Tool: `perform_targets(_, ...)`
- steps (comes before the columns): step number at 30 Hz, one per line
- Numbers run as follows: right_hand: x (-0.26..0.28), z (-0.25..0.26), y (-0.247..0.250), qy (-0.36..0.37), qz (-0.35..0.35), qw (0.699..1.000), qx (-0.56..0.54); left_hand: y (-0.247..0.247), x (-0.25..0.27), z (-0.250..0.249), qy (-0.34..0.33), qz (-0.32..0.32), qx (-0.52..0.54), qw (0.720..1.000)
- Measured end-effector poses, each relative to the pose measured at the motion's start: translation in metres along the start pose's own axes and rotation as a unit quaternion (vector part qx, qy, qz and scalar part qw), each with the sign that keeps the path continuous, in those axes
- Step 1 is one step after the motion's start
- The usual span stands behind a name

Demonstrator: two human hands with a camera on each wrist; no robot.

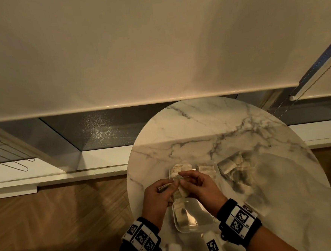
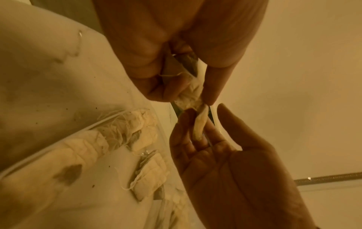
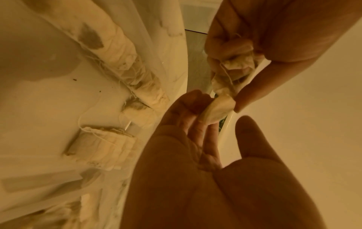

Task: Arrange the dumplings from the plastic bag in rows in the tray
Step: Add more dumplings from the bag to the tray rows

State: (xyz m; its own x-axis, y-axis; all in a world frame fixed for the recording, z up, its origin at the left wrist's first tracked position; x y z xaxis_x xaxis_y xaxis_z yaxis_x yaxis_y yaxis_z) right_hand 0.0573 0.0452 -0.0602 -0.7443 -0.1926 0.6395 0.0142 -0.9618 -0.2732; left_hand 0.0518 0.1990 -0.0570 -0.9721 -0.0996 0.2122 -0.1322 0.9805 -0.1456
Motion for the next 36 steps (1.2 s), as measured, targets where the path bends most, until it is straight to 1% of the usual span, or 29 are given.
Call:
perform_targets(3,-0.002,0.002,0.001,0.005,-0.042,0.999,0.033,-0.001,-0.001,-0.001,-0.045,0.017,-0.045,0.998)
perform_targets(7,-0.007,0.0,0.006,-0.003,-0.043,0.995,0.086,-0.001,0.0,0.002,-0.064,0.05,-0.09,0.993)
perform_targets(10,-0.009,0.0,0.011,-0.012,-0.038,0.993,0.115,0.0,0.001,0.005,-0.053,0.061,-0.105,0.991)
perform_targets(14,-0.009,0.0,0.019,-0.005,-0.065,0.99,0.127,0.005,0.0,0.012,-0.031,0.039,-0.113,0.992)
perform_targets(21,-0.009,0.007,0.04,0.06,-0.108,0.98,0.159,0.021,-0.004,0.025,0.023,-0.004,-0.09,0.996)
perform_targets(24,-0.017,0.007,0.05,0.041,-0.128,0.978,0.157,0.025,-0.004,0.027,0.03,-0.013,-0.084,0.996)
perform_targets(28,-0.028,0.008,0.061,0.009,-0.152,0.965,0.215,0.026,-0.005,0.029,0.034,-0.022,-0.076,0.996)
perform_targets(31,-0.037,0.011,0.066,0.031,-0.188,0.942,0.278,0.026,-0.006,0.031,0.036,-0.025,-0.072,0.996)
perform_targets(33,-0.04,0.015,0.065,0.04,-0.184,0.929,0.318,0.026,-0.006,0.031,0.038,-0.024,-0.069,0.997)
perform_targets(36,-0.041,0.02,0.062,0.006,-0.142,0.936,0.323,0.027,-0.006,0.032,0.043,-0.02,-0.063,0.997)
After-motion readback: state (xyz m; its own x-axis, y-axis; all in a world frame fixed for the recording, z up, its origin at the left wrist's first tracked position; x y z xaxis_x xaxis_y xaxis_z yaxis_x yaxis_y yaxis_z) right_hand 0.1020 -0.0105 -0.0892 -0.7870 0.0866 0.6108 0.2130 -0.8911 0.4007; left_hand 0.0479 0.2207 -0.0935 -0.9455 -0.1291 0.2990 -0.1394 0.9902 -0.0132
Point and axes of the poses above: each hand's wrist, its own x-axis away from the middle knuckle, its own y-axis out of the back of the hand, z = x × y, the point moved 3 cm from there along -x, towards the middle knuckle, and after that the axes turned 15 degrees about -y, right-handed, at the moved point
